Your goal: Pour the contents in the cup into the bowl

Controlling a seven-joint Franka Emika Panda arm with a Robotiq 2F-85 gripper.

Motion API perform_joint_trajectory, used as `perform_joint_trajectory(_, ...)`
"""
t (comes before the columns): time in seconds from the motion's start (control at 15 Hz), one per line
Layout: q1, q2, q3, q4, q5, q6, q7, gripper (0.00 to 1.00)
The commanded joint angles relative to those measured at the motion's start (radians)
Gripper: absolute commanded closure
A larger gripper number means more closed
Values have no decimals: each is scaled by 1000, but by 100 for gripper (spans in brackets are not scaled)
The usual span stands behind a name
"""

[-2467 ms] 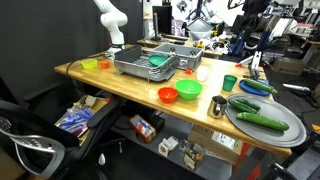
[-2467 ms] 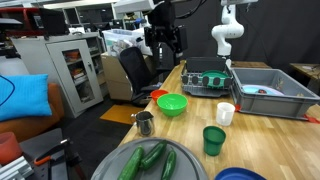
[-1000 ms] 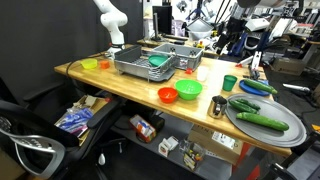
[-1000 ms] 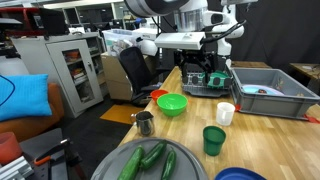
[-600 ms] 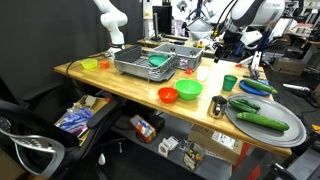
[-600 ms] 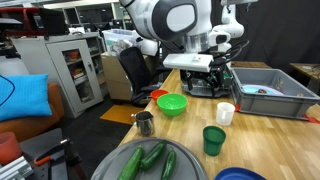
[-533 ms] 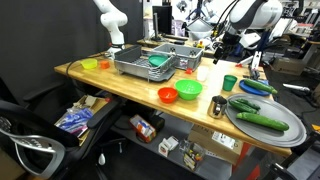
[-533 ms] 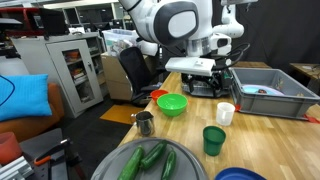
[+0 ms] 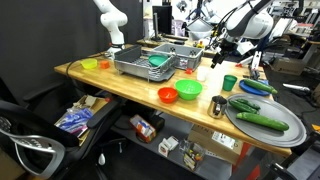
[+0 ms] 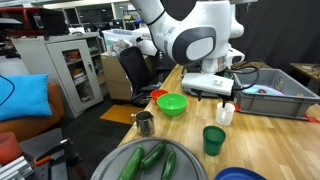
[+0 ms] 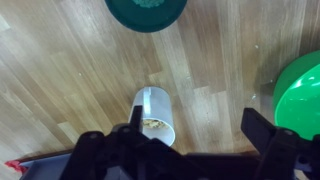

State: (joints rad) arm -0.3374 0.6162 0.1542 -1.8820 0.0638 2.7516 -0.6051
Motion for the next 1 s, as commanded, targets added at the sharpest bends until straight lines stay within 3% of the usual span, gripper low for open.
perform_joint_trajectory(0.0,-9,8,9,16,7,-24,-10,0)
perform_joint_trajectory(0.33,-16,18,20,37,13,-48,-18,0)
perform_joint_trajectory(0.67,63,60,-69,65,-50,18,95,0)
perform_joint_trajectory(0.93,47,140,-52,129,-81,54,81,0)
